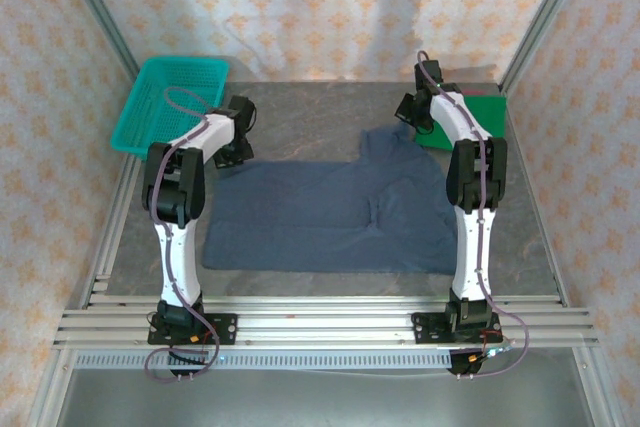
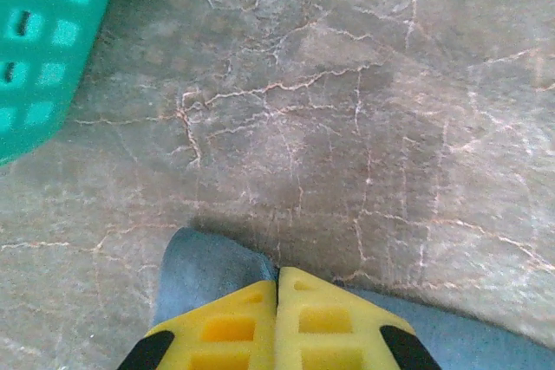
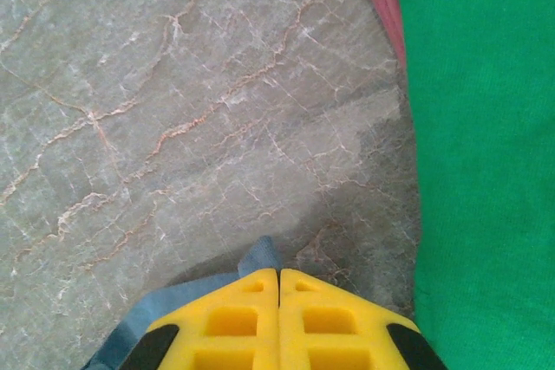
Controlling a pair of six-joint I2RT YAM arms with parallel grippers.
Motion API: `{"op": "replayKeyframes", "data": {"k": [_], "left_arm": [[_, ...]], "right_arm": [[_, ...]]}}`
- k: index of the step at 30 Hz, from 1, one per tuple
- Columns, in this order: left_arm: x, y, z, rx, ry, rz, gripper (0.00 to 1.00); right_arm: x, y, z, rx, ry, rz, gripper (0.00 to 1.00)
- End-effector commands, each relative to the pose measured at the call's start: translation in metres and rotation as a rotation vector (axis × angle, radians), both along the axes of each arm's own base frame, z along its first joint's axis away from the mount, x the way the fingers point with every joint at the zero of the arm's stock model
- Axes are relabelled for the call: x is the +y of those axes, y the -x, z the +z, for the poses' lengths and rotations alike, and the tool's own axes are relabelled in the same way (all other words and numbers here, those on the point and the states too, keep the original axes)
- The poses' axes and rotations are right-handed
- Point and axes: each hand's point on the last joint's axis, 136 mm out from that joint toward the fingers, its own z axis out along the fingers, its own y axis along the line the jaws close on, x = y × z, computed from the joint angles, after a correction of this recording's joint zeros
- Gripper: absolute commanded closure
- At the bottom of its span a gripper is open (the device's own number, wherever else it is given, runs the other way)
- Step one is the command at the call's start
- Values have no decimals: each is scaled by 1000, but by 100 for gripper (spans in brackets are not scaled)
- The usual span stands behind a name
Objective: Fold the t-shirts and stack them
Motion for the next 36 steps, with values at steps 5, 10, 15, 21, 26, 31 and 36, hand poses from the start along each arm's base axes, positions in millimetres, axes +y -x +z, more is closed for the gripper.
{"op": "replayKeyframes", "data": {"k": [5,10,15,21,26,31,36], "left_arm": [[3,-5,46,-111,-7,-34,100],[5,-2,58,-121,-21,-53,100],[2,2,66,-135,-10,-63,100],[-6,9,69,-142,10,-89,100],[-7,18,83,-165,-2,-110,100],[-7,29,93,-184,-9,-130,100],[-3,45,102,-200,-27,-134,100]], "right_arm": [[0,-2,50,-109,-6,0,100],[-1,1,53,-116,-2,1,100],[-1,7,61,-135,-7,-1,100],[-1,18,68,-148,-18,1,100],[-2,31,75,-157,-22,-4,100],[-5,49,85,-170,-17,-8,100],[-14,75,91,-168,12,-23,100]]}}
